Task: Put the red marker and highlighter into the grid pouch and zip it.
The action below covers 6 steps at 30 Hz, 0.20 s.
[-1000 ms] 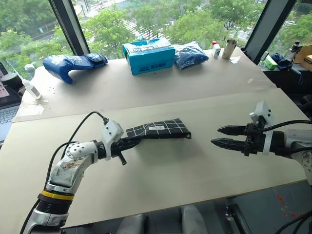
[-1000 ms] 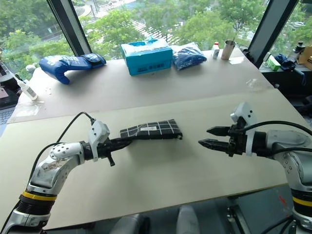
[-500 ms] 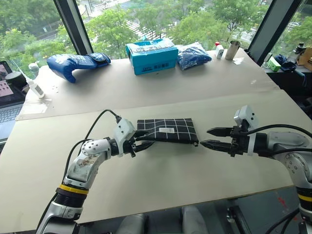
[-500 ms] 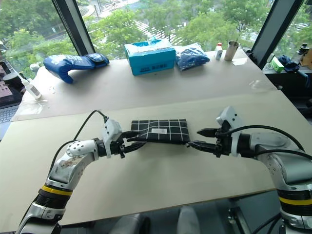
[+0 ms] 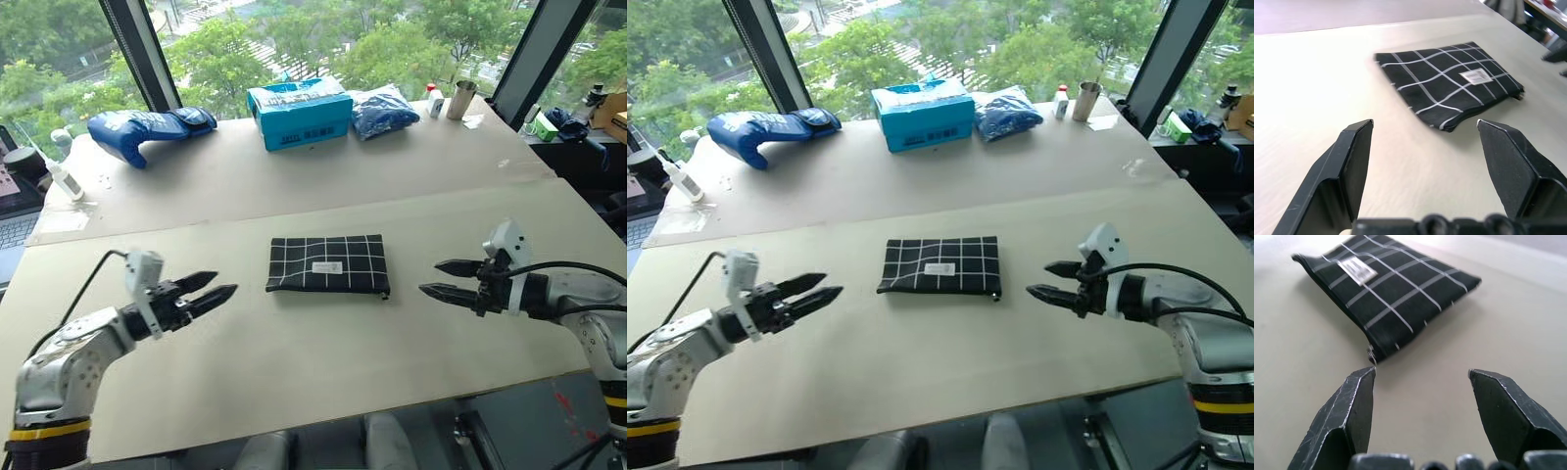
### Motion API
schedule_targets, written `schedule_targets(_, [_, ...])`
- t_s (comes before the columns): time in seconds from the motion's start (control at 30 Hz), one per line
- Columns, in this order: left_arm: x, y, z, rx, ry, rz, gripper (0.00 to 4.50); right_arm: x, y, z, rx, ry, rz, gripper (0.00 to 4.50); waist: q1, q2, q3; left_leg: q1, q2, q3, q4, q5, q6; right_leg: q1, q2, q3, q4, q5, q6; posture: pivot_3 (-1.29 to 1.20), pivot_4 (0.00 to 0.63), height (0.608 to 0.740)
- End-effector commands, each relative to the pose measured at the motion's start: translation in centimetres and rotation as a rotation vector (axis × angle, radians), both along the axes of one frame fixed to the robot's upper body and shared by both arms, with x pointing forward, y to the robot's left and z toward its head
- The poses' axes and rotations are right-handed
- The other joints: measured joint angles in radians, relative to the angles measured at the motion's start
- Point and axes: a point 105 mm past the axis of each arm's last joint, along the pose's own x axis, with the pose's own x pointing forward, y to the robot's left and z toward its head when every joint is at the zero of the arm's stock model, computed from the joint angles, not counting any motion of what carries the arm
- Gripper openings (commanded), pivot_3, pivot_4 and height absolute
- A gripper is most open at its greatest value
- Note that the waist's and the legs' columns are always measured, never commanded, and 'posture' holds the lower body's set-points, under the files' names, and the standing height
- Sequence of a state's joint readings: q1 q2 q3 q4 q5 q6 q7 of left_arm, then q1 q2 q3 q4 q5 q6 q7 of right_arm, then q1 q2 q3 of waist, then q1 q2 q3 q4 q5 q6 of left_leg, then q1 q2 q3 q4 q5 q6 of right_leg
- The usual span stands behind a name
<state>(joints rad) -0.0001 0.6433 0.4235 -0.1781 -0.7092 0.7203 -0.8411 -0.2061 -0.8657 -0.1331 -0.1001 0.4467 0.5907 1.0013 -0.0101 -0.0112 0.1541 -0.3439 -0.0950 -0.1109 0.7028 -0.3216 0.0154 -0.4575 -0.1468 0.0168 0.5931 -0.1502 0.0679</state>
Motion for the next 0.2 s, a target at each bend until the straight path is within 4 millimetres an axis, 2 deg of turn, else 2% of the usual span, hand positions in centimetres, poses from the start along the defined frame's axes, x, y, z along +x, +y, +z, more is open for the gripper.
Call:
schedule_targets(0.03, [-0.83, 1.80, 0.22, 0.024, -0.011, 0.067, 3.65, 0.45, -1.81, 1.17, -0.035, -0.065, -0.043, 3.39, 0.000, 0.000, 0.000, 0.001, 0.000, 0.000, 0.000, 0.000, 0.000, 0.000, 0.000, 0.000, 0.000, 0.000, 0.000, 0.00, 0.150, 0.740])
schedule_targets(0.2, [-1.64, 1.94, 0.27, 0.018, -0.008, 0.074, 3.65, 0.96, -2.36, 1.43, -0.034, -0.074, -0.058, 3.39, 0.001, 0.000, 0.000, 0.003, 0.001, 0.001, 0.000, -0.002, 0.001, 0.001, 0.000, 0.000, 0.000, 0.000, 0.000, 0.00, 0.150, 0.740])
